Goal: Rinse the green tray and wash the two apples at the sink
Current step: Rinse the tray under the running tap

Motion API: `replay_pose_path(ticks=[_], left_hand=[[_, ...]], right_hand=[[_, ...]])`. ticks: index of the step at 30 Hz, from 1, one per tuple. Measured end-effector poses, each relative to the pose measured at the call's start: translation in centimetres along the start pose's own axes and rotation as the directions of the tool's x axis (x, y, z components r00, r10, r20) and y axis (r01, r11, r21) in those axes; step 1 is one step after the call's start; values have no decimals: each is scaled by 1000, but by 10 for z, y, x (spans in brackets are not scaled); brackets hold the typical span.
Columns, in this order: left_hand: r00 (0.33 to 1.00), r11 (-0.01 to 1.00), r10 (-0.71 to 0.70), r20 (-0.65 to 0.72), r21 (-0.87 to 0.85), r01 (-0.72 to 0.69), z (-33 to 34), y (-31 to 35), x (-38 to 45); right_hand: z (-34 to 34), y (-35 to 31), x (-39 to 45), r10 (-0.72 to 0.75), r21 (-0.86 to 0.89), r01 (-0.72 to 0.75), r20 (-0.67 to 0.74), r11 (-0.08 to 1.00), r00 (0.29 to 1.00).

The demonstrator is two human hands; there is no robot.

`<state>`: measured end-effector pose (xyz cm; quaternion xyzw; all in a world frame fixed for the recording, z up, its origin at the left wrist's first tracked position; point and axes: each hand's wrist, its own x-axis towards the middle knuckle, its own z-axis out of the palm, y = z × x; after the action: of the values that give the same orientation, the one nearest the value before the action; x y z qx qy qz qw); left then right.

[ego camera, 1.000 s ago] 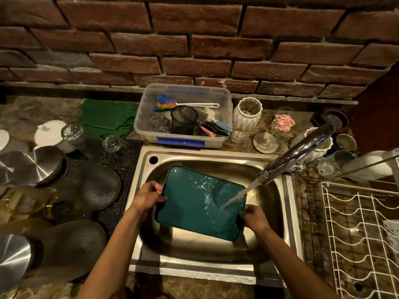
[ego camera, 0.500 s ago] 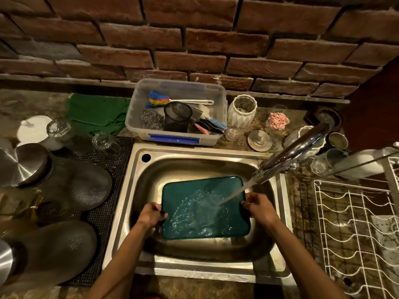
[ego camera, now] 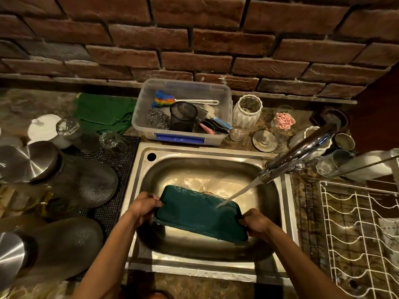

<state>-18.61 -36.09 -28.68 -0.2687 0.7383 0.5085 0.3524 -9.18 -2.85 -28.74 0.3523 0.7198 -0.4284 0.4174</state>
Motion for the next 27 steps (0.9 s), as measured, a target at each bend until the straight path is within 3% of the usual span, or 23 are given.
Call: replay_pose_path(ticks=[5, 10, 14, 19, 27], left_hand=[[998, 994, 63, -23, -83, -65, 4, 16, -4], [986, 988, 154, -58, -11, -155, 4, 15, -3], [985, 989, 143, -99, -27, -147, 10, -1, 0], [993, 998, 62, -105, -15, -64, 21, -24, -2], [999, 998, -7, 37, -56, 9, 16, -33, -17]], right_hand=[[19, 3, 0, -8, 122, 13, -42, 992, 999], [20, 1, -1, -34, 339, 78, -133, 938, 991], [4, -3, -5, -58, 421, 142, -205, 896, 977], [-16, -2, -12, -114, 399, 204, -239, 894, 964], [-20, 8, -29, -131, 283, 176, -169, 943, 977]])
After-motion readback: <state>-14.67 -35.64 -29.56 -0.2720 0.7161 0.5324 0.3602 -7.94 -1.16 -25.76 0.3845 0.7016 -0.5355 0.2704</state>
